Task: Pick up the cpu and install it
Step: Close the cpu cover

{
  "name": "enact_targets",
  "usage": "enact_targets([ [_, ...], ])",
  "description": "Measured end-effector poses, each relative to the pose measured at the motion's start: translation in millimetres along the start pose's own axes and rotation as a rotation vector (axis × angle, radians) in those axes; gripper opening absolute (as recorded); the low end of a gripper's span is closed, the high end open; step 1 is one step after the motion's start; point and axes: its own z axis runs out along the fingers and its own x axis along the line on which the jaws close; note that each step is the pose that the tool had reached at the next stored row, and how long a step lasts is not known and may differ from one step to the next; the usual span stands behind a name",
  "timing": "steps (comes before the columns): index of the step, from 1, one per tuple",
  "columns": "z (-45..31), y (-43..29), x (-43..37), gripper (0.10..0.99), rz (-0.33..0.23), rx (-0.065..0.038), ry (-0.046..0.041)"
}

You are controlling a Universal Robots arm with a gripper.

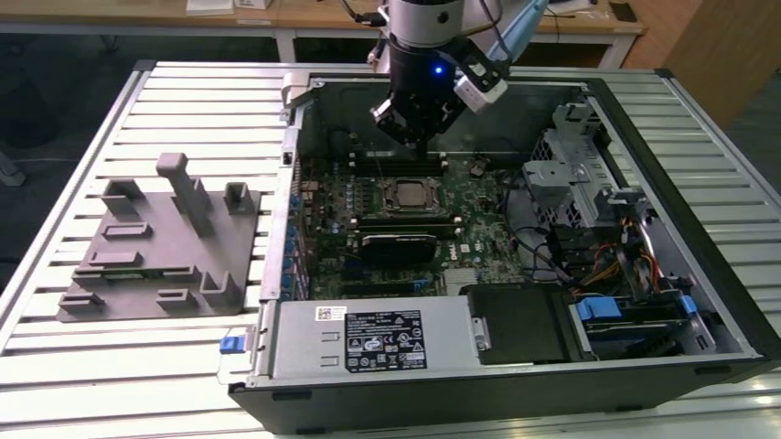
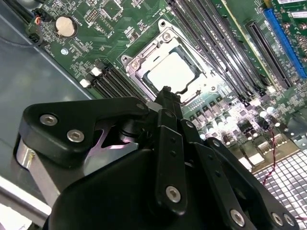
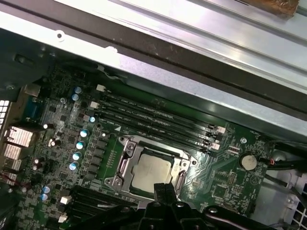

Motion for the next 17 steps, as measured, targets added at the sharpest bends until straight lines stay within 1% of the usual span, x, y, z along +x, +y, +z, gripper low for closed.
enact_targets([
  [6, 5.2, 0.0, 0.3, 0.106, 0.036, 0.002, 0.0006],
  [17, 17.0, -0.2, 1.2, 0.106, 0.145, 0.009, 0.0024],
])
